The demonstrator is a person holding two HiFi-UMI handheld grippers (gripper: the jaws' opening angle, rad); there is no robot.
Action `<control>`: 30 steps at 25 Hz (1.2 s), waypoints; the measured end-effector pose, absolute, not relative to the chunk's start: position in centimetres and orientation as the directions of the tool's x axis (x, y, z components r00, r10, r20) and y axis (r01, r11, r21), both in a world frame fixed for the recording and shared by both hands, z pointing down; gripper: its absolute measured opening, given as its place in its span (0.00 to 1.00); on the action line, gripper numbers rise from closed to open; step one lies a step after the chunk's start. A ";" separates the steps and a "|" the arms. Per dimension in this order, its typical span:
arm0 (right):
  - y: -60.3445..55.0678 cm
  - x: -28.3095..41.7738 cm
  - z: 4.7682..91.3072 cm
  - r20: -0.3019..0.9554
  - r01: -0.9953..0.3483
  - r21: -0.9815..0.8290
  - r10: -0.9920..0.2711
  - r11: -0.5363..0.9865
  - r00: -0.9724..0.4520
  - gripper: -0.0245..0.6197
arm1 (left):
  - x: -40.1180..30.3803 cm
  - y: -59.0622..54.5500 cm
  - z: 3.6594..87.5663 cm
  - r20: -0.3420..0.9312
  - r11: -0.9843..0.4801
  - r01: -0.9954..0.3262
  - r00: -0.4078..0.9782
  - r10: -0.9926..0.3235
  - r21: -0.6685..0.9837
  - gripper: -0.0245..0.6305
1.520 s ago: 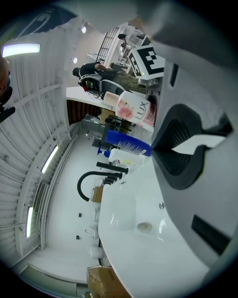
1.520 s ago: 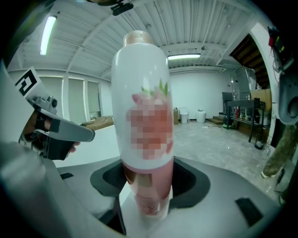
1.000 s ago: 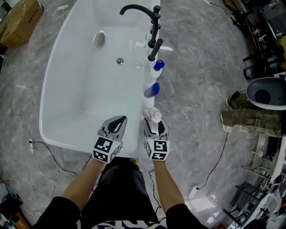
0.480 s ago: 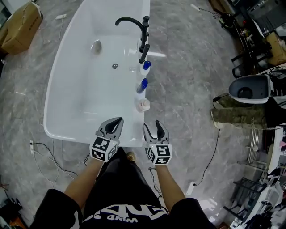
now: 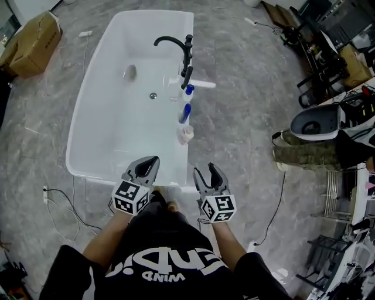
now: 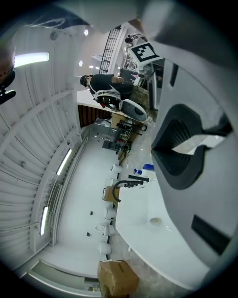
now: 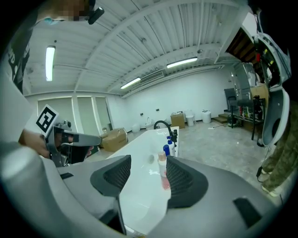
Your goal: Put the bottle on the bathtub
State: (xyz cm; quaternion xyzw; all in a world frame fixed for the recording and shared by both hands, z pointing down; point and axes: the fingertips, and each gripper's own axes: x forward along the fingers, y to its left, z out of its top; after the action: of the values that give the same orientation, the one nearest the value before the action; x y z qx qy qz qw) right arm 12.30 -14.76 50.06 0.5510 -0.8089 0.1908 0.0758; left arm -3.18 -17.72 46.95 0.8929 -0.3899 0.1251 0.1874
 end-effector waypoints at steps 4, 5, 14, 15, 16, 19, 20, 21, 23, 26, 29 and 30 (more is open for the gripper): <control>-13.8 12.5 47.2 0.286 -0.917 -0.237 -0.879 0.321 -0.382 0.32 | -3.2 -16.1 44.8 0.354 -0.644 -0.729 0.679 -0.643 0.229 0.05; -13.6 12.4 46.6 0.274 -0.915 -0.236 -0.881 0.327 -0.386 0.31 | -3.2 -15.8 44.5 0.349 -0.650 -0.725 0.684 -0.640 0.229 0.05; -10.4 11.4 42.3 0.225 -0.898 -0.202 -0.874 0.391 -0.432 0.18 | -3.2 -13.6 41.1 0.306 -0.666 -0.712 0.700 -0.645 0.222 0.05; -10.2 11.5 42.1 0.221 -0.899 -0.203 -0.876 0.388 -0.428 0.17 | -3.3 -13.3 40.9 0.304 -0.667 -0.712 0.699 -0.647 0.220 0.05; -9.9 11.4 42.0 0.219 -0.900 -0.201 -0.878 0.386 -0.425 0.17 | -3.4 -13.0 40.8 0.302 -0.667 -0.713 0.698 -0.649 0.216 0.05; -9.4 11.2 41.8 0.213 -0.907 -0.187 -0.886 0.377 -0.412 0.14 | -3.9 -12.4 40.6 0.295 -0.664 -0.723 0.688 -0.663 0.194 0.05; -9.3 11.2 41.7 0.208 -0.911 -0.183 -0.891 0.370 -0.404 0.13 | -4.0 -12.3 40.6 0.290 -0.659 -0.728 0.682 -0.671 0.187 0.05; -9.2 11.4 41.6 0.203 -0.915 -0.179 -0.897 0.360 -0.393 0.12 | -4.2 -12.2 40.6 0.284 -0.654 -0.734 0.676 -0.680 0.183 0.05; -9.2 11.8 41.7 0.195 -0.924 -0.178 -0.909 0.338 -0.370 0.10 | -4.3 -12.1 40.7 0.267 -0.643 -0.745 0.665 -0.697 0.178 0.05; -8.9 12.0 42.1 0.196 -0.931 -0.175 -0.915 0.321 -0.352 0.08 | -4.6 -11.8 40.8 0.253 -0.633 -0.755 0.654 -0.713 0.170 0.05; -8.7 12.4 42.3 0.205 -0.935 -0.166 -0.917 0.312 -0.343 0.08 | -4.7 -11.8 40.9 0.249 -0.629 -0.761 0.647 -0.720 0.158 0.05; -8.7 12.6 42.4 0.207 -0.936 -0.164 -0.917 0.310 -0.340 0.08 | -4.7 -11.9 40.9 0.248 -0.627 -0.763 0.644 -0.723 0.154 0.05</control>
State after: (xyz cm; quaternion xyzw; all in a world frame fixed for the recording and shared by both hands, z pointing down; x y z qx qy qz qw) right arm 12.61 -8.68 42.40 0.5731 -0.8086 0.1281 0.0374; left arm -4.70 -11.88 40.90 0.8984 -0.4138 0.0811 0.1231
